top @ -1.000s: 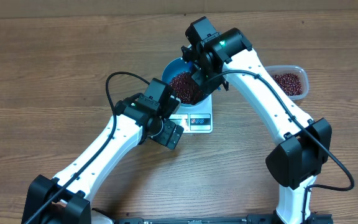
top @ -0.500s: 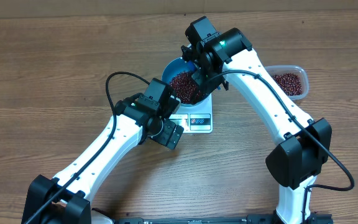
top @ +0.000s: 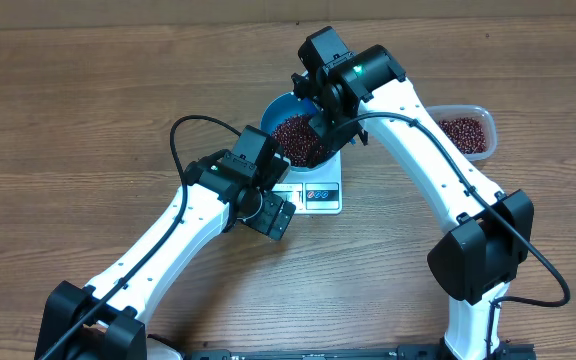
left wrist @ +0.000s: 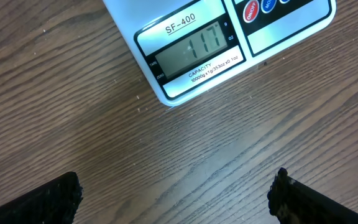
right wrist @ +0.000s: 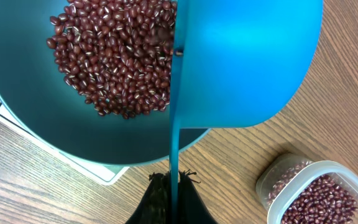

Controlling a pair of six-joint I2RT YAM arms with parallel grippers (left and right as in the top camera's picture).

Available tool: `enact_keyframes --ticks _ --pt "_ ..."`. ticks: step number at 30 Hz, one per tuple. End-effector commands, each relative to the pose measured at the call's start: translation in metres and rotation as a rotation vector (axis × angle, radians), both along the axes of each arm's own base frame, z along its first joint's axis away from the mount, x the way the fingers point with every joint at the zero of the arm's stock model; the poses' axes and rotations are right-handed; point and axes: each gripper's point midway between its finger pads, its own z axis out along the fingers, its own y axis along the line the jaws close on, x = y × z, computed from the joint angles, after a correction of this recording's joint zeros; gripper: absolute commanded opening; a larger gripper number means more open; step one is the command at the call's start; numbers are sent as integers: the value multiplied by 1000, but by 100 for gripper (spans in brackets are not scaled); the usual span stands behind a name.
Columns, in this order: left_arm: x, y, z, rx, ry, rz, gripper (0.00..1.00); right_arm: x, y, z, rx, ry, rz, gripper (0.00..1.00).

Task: Scoop item into bowl and weigh 150g on scale
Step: 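Tilt the scoop to pour beans into the teal bowl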

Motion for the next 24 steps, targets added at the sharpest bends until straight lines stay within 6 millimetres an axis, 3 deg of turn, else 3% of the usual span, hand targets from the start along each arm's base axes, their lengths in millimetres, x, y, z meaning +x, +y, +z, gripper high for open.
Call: enact_keyframes --ticks 1,16,19,21,24 --pt "2 2 6 3 -26 -12 99 4 6 12 17 -40 1 4" --pt "3 2 6 3 -26 -12 100 2 11 14 -29 -71 3 4" --pt "3 2 6 3 -26 -12 100 6 1 17 -96 -115 -39 4" --pt "3 2 6 3 -26 -12 100 0 12 16 -60 -95 -17 4" --pt "2 2 6 3 -26 -12 99 -3 13 16 -83 -97 -7 4"
